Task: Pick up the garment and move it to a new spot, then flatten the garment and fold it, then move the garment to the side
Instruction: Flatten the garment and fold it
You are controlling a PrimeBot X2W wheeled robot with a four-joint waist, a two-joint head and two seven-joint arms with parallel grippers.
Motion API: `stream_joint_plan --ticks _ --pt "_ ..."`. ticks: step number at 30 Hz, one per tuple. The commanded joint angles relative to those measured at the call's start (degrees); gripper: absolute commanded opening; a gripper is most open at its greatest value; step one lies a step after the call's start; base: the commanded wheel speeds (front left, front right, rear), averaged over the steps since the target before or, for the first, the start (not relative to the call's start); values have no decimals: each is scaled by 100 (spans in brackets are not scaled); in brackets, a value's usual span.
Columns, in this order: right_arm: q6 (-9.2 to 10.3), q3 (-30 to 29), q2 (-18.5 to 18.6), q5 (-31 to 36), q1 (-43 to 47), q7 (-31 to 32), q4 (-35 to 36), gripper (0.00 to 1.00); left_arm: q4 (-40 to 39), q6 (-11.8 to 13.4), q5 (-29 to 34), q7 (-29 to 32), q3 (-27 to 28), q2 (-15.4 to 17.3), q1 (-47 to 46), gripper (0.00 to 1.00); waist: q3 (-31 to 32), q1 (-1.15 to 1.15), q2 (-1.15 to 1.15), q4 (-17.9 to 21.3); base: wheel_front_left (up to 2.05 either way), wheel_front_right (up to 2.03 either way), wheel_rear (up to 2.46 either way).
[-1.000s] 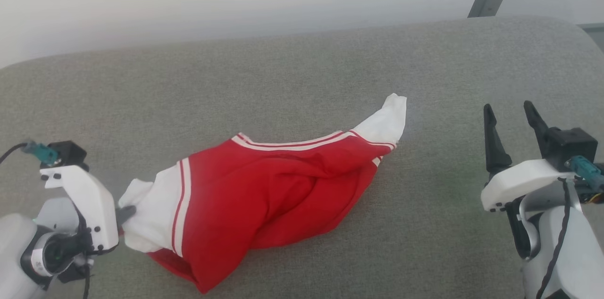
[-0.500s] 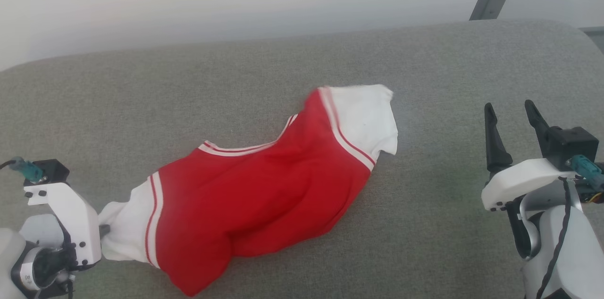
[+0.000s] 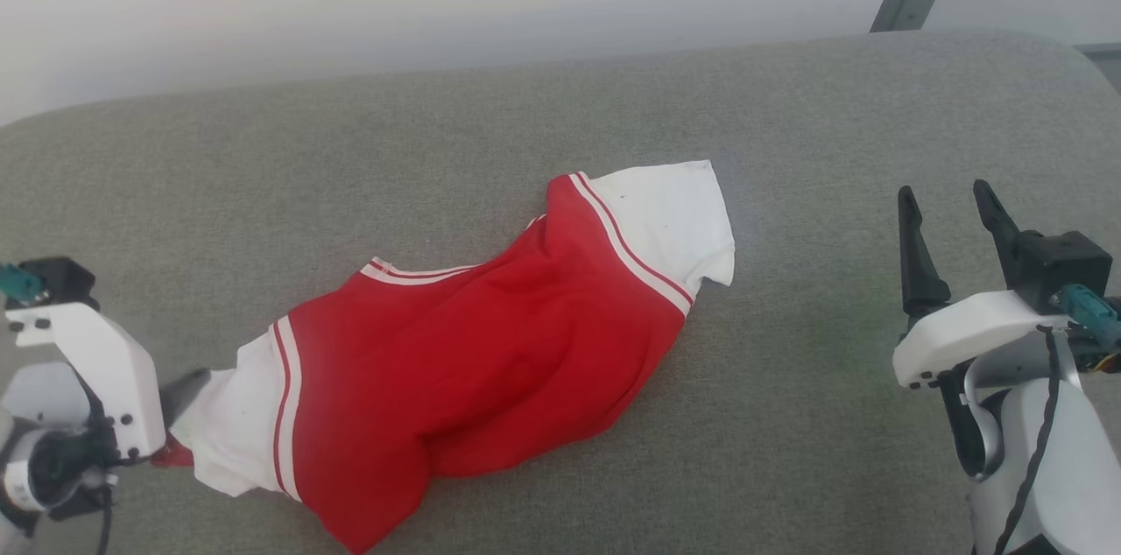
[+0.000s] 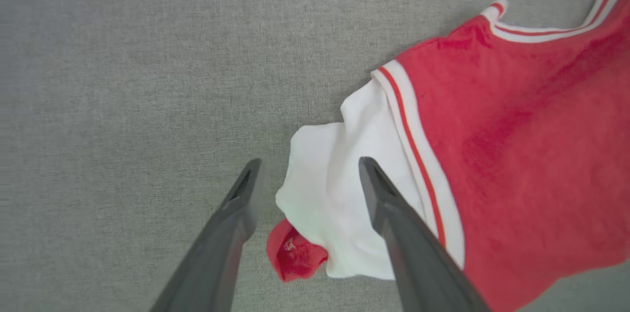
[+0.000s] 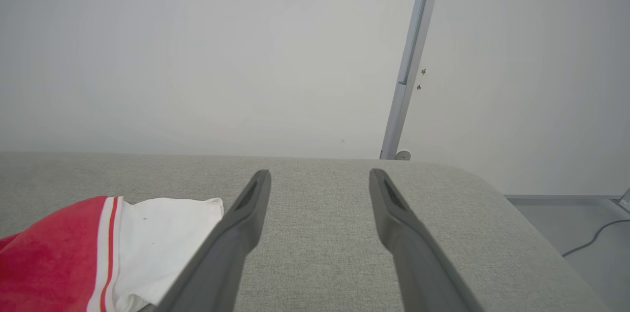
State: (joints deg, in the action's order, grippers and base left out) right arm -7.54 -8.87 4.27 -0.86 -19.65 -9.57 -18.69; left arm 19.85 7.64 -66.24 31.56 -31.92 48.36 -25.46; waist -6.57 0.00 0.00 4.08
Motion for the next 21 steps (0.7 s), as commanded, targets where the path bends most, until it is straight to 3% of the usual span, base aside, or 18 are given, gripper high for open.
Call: stream_joint_plan --ticks 1,9,21 --pt "10 17 10 7 25 -9 29 100 -34 22 42 22 18 26 -64 100 4 0 0 2 0 0 0" --pt "10 92 19 -24 33 21 127 100 -349 118 188 404 -93 244 -351 100 -16 0 0 57 0 0 0" --pt "10 217 39 -47 -133 55 233 100 282 177 385 1315 -493 113 -919 100 -344 0 0 284 0 0 0"
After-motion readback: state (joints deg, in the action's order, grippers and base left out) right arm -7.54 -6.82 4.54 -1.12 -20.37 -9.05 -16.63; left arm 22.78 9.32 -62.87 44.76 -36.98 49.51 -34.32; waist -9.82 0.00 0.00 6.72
